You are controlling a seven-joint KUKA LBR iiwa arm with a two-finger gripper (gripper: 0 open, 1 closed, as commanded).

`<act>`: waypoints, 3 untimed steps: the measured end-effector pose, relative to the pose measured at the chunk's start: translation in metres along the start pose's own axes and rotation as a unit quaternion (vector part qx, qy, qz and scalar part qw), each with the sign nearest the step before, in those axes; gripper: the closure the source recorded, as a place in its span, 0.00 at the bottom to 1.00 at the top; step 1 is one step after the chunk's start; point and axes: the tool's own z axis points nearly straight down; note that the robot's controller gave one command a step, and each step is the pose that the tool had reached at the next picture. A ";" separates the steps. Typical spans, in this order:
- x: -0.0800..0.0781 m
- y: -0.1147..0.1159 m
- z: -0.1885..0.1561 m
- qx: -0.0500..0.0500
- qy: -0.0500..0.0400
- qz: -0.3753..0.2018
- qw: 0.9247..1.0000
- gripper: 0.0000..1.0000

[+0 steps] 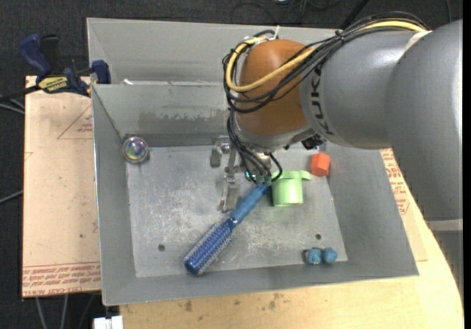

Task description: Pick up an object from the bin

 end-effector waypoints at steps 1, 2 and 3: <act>0.063 -0.045 0.024 0.002 0.000 -0.033 0.999 0.00; 0.079 -0.038 0.061 0.000 -0.002 0.033 0.999 0.00; 0.078 -0.038 0.060 0.000 -0.003 0.034 0.999 1.00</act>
Offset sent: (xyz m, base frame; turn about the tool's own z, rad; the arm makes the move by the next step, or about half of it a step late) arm -0.0601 -0.0425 -0.0214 -0.0706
